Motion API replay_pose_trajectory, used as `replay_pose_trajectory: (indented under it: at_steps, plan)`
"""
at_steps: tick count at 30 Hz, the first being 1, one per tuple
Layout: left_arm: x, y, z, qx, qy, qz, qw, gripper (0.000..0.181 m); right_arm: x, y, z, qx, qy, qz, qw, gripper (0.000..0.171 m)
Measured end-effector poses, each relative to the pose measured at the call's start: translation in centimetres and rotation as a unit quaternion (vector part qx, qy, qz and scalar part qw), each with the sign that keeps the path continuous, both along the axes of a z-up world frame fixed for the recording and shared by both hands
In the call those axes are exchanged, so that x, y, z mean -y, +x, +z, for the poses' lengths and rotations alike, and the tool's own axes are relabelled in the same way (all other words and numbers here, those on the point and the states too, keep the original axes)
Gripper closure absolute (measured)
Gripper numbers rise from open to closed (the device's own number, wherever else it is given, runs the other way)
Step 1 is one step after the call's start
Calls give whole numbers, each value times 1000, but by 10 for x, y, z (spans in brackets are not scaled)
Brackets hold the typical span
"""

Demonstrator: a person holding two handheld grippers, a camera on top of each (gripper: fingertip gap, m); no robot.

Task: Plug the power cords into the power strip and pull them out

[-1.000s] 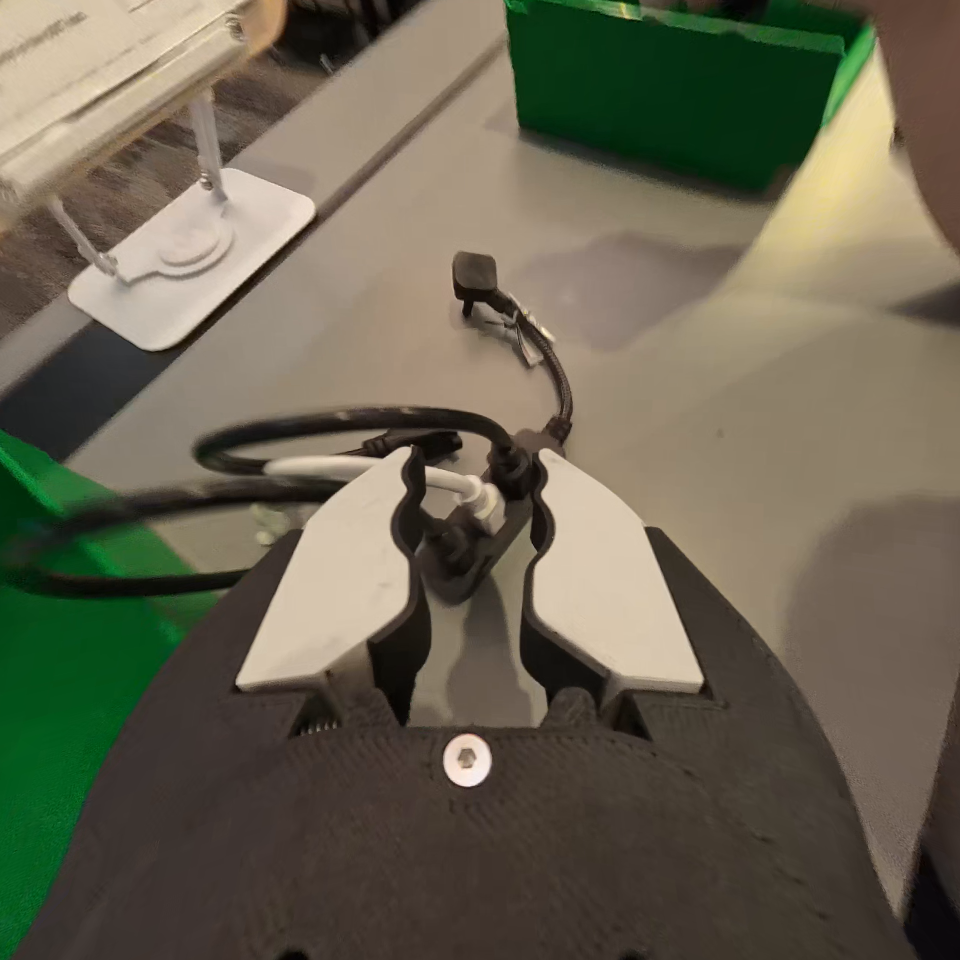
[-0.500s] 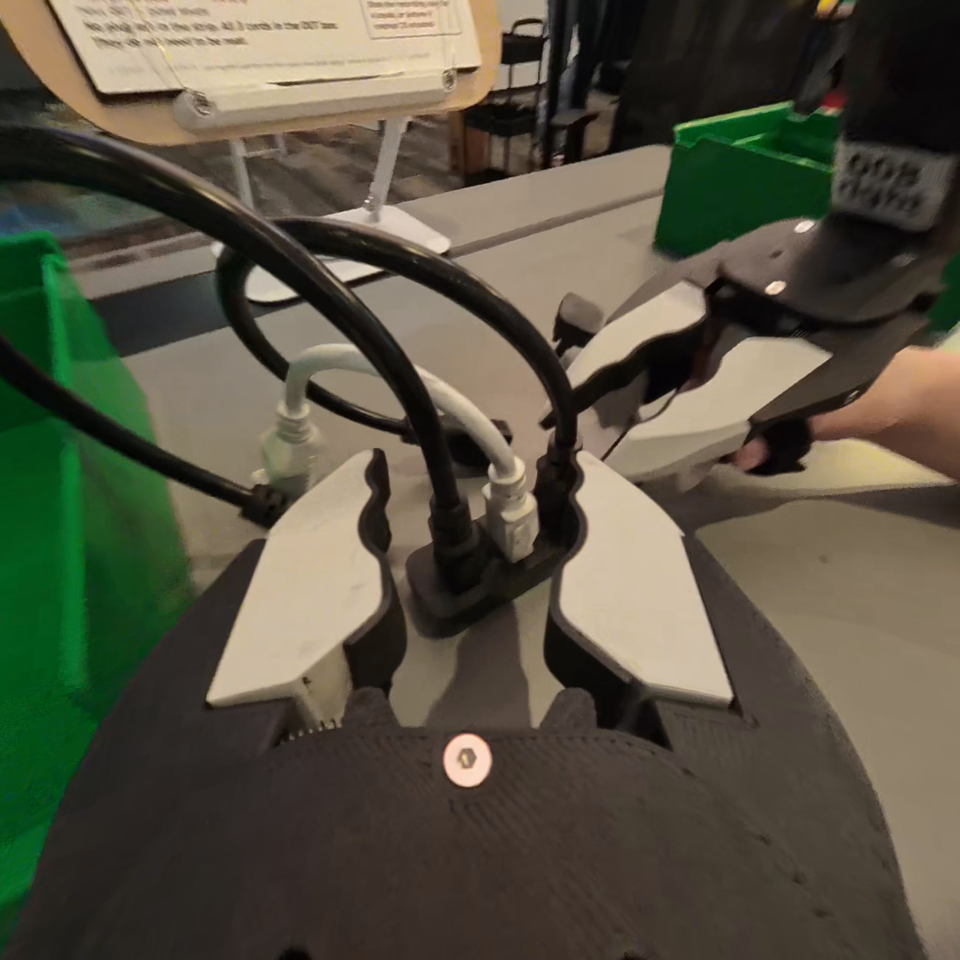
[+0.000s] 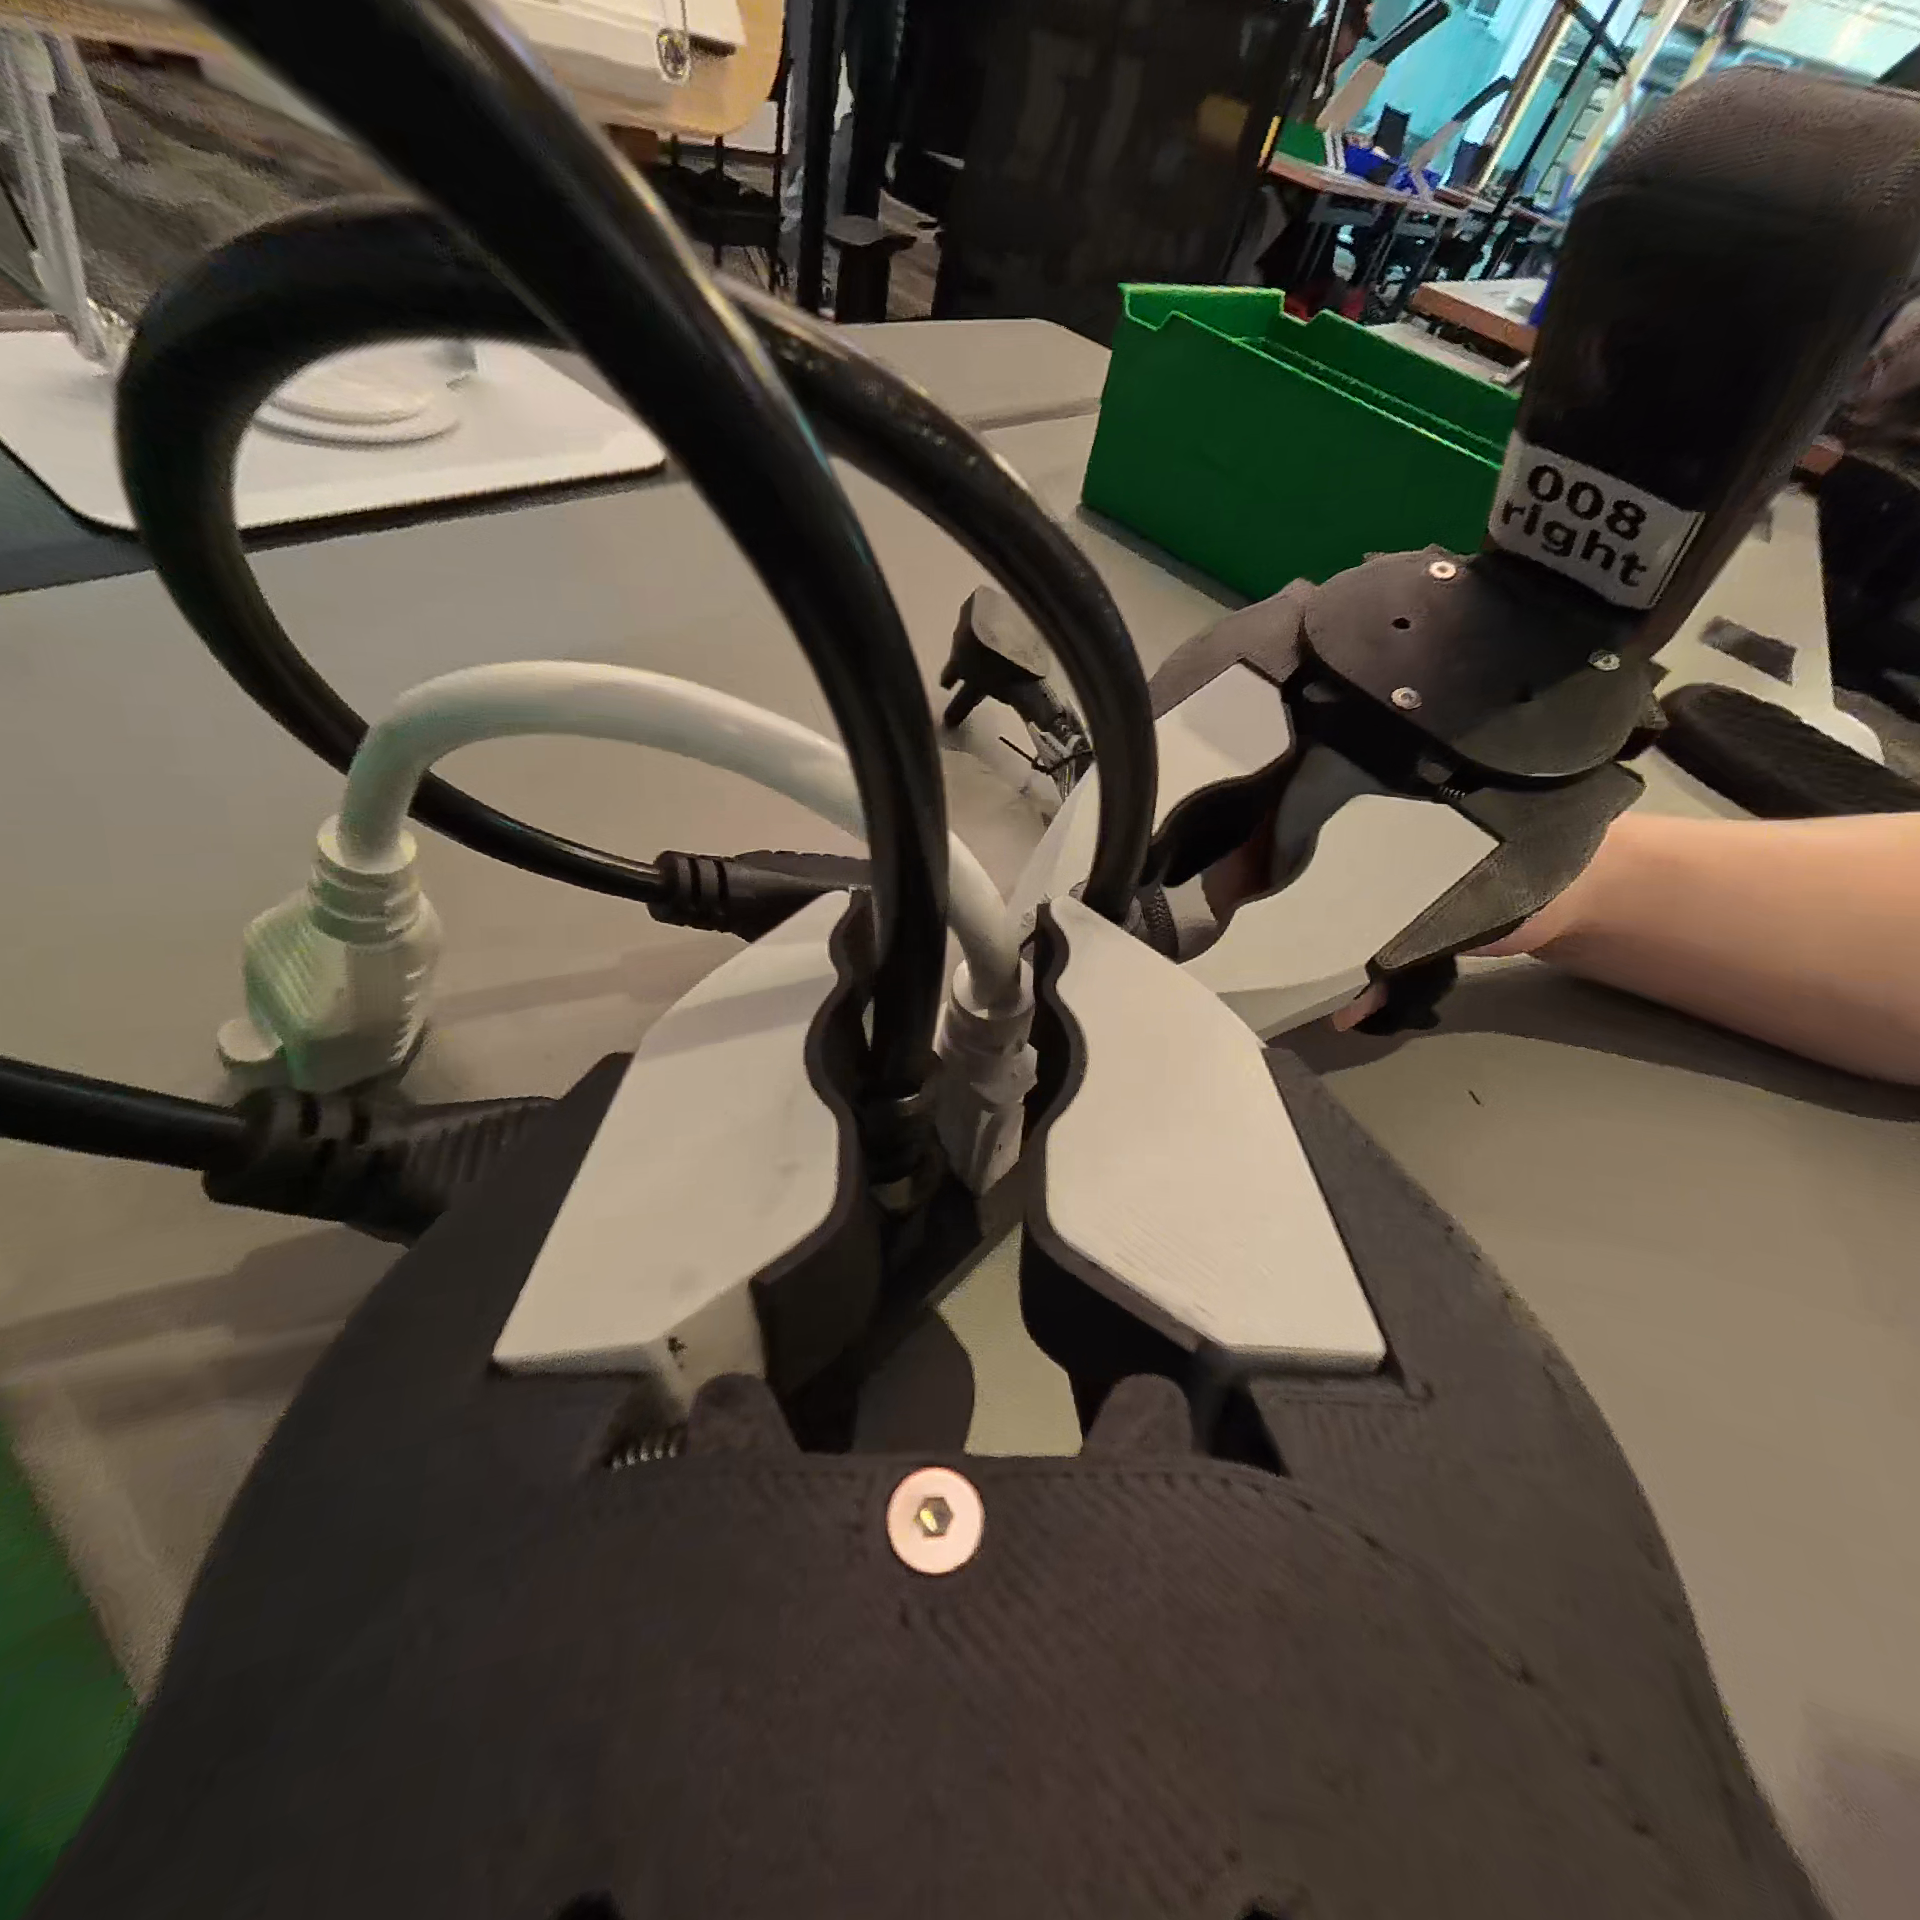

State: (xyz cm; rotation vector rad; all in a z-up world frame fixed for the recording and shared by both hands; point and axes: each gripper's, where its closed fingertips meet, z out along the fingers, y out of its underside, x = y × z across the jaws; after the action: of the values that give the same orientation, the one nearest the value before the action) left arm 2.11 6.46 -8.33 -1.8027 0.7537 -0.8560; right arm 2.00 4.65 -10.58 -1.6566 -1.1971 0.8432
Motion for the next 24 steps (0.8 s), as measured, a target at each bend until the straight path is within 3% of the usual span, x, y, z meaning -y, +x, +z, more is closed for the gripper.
replay_pose_trajectory:
  at_steps: [8,15,24]
  plan:
    - [2,-7,2,-35,34,31,998,153,2,-3,-1,17,35,-16,999,147]
    - [1,-5,15,11,36,20,999,165,1,-2,0,14,35,-23,999,147]
    - [6,0,12,-5,65,21,998,169,-2,3,3,-66,-114,-29,991,149]
